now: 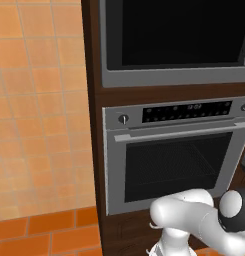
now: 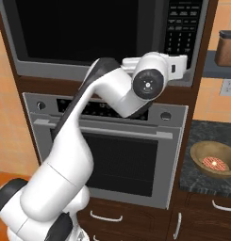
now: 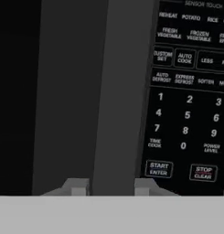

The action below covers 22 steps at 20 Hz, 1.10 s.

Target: Open the microwave, place the bowl with waffle inside the microwave, then close the microwave door and turn it on.

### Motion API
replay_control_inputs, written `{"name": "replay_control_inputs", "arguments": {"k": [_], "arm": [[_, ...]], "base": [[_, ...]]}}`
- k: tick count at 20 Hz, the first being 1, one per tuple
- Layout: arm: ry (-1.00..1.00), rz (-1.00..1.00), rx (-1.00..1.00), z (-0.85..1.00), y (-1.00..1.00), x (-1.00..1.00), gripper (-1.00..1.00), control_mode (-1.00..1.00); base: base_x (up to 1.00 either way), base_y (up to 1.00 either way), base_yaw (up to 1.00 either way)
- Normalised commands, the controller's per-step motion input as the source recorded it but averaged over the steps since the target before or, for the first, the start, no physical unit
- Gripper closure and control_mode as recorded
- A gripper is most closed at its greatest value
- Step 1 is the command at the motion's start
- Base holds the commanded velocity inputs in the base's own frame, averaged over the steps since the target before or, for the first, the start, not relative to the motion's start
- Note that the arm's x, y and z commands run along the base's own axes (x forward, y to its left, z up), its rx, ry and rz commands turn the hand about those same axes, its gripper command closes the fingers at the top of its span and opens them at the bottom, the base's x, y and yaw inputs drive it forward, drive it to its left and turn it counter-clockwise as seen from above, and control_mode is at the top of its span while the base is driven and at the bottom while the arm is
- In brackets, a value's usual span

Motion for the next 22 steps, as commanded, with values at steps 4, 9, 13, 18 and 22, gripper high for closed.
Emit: {"name": "replay_control_inputs", "arguments": {"k": [4, 9, 13, 18, 22], "arm": [[0.0, 0.0, 0.0, -0.01, 0.0, -1.0, 1.0, -1.0], [0.0, 0.0, 0.0, -0.04, 0.04, -1.0, 1.0, -1.0], [0.0, 0.0, 0.0, -0.09, 0.1, -1.0, 1.0, -1.0], [0.0, -0.01, -0.02, -0.06, 0.23, -1.0, 1.0, -1.0], [0.0, 0.0, -0.04, -0.04, 0.29, -1.0, 1.0, -1.0]], "base": [[0.0, 0.0, 0.0], [0.0, 0.0, 0.0], [0.0, 0.0, 0.0], [0.0, 0.0, 0.0], [0.0, 0.0, 0.0]]}}
